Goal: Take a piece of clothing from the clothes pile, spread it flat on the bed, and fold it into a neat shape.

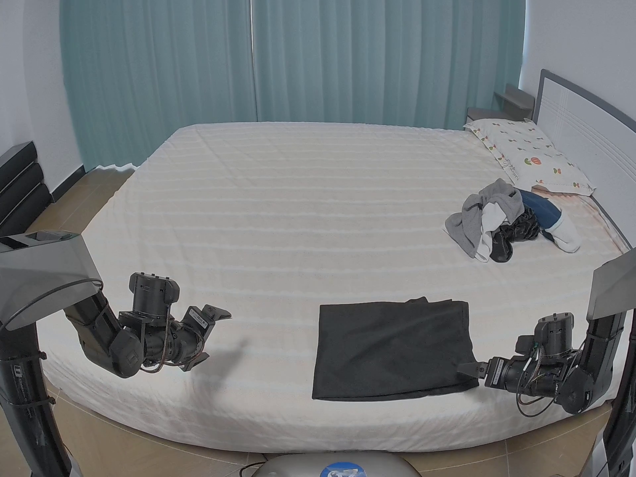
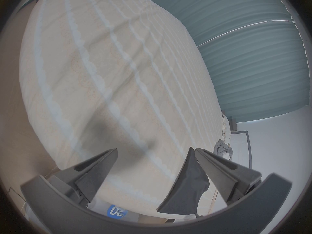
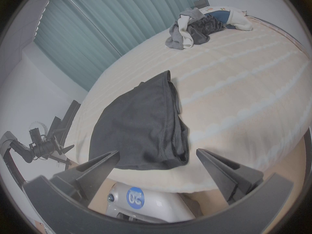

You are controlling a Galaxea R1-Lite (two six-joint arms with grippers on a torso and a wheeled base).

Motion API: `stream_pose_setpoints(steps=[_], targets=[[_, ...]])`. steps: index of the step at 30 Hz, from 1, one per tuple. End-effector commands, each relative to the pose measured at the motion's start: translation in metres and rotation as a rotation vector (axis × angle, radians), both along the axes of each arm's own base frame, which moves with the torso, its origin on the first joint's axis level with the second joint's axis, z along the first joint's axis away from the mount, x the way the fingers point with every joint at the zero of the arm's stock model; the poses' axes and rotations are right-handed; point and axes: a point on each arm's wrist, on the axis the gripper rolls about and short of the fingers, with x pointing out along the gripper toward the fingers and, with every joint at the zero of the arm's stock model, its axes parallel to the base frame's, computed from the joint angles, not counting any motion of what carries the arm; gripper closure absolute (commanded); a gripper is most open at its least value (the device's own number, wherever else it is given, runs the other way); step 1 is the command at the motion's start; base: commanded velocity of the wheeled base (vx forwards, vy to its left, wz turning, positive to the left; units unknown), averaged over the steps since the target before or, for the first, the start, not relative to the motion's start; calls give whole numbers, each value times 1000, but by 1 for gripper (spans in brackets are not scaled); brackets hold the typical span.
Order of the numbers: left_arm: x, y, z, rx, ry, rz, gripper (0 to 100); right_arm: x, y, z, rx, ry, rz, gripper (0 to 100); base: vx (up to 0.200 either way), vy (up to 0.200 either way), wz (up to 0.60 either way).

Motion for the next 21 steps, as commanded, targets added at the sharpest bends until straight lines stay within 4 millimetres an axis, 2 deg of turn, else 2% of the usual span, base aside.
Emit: stream_pose_setpoints(steps=[1,6,7,15,21], targets=[[0,0,0,0,0,0,0,10,2,-6,7,-15,-3,0,0,0,0],[0,0,0,0,0,0,0,16,3,-14,3,-8,-5,0,0,0,0],[0,0,0,0,0,0,0,17,3,-14,3,-6,-5,100,0,0,0],[0,0,0,0,0,0,0,17,4,-20,-7,8,-11,100,0,0,0],[0,0,0,0,0,0,0,8,2,-13,-16,11,-20,100,0,0,0]])
